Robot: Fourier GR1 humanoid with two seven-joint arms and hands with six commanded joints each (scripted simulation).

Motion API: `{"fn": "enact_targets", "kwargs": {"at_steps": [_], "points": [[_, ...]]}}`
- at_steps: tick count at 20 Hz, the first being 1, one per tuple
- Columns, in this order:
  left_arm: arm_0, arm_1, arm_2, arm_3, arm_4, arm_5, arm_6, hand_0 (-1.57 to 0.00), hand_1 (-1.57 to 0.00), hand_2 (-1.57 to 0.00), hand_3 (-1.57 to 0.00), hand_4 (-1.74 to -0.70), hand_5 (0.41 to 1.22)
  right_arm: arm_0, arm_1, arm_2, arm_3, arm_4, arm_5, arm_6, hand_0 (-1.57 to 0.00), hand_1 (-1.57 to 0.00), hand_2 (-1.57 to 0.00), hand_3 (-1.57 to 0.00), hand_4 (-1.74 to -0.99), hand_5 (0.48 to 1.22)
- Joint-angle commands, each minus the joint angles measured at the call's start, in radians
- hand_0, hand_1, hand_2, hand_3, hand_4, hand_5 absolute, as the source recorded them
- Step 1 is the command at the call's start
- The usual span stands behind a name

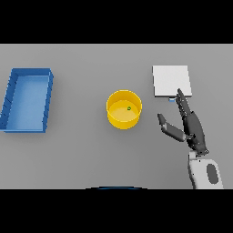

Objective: Pick up the red beaker and tilt it to pour out 1 green nut into yellow bowl. Pick up the yellow bowl and place it on the metallic measuring scale.

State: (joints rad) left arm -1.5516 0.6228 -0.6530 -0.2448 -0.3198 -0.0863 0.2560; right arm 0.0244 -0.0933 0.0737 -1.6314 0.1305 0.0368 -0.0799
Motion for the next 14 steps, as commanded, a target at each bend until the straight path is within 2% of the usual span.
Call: {"fn": "enact_targets", "kwargs": {"at_steps": [1,3,6,7,8,9,10,12,14], "points": [[0.036,0.011,0.011,0.003,0.026,0.027,0.011,-1.57,-1.57,-1.57,-1.41,-1.73,1.221,0.006,0.003,0.004,-0.01,-0.001,0.001,0.0,0.0,0.0,0.0,0.0,-1.286,0.649],[0.098,0.034,0.027,-0.01,0.075,0.062,0.042,-1.57,-1.57,-1.57,-1.44,-1.73,1.221,-0.018,0.02,0.007,0.013,-0.009,0.002,0.025,0.0,0.0,0.0,0.0,-1.276,0.654],[0.225,0.053,0.066,-0.034,0.178,0.1,0.105,-1.57,-1.57,-1.57,-1.5,-1.74,1.221,-0.015,0.017,0.012,0.015,-0.001,0.003,0.017,0.0,0.0,0.0,0.0,-1.285,0.663],[0.269,0.049,0.076,-0.054,0.215,0.129,0.125,-1.57,-1.57,-1.57,-1.44,-1.74,1.221,-0.021,0.011,0.006,0.022,0.008,-0.007,0.014,0.0,0.0,0.0,0.0,-1.293,0.667],[0.305,0.052,0.083,-0.079,0.247,0.144,0.16,-1.57,-1.57,-1.57,-1.46,-1.74,1.221,-0.009,0.008,0.006,0.028,0.005,0.0,-0.004,0.0,0.0,0.0,0.0,-1.302,0.671],[0.347,0.058,0.095,-0.103,0.283,0.166,0.168,-1.57,-1.57,-1.57,-1.42,-1.74,1.221,-0.009,0.003,0.002,0.027,-0.001,0.006,-0.015,0.0,0.0,0.0,0.0,-1.307,0.677],[0.391,0.063,0.107,-0.134,0.319,0.188,0.172,-1.57,-1.57,-1.57,-1.45,-1.74,1.221,-0.017,-0.003,-0.002,0.04,-0.001,0.007,-0.012,0.0,0.0,0.0,0.0,-1.303,0.682],[0.471,0.076,0.113,-0.191,0.371,0.236,0.207,-1.57,-1.57,-1.57,-1.49,-1.74,1.221,-0.003,-0.001,0.007,0.035,0.011,0.005,-0.042,0.0,0.0,0.0,0.0,-1.302,0.693],[0.533,0.103,0.099,-0.281,0.398,0.271,0.259,-1.57,-1.57,-1.57,-1.52,-1.74,1.221,-0.006,-0.002,0.008,0.028,0.007,0.008,-0.029,0.0,0.0,0.0,0.0,-1.304,0.707]]}}
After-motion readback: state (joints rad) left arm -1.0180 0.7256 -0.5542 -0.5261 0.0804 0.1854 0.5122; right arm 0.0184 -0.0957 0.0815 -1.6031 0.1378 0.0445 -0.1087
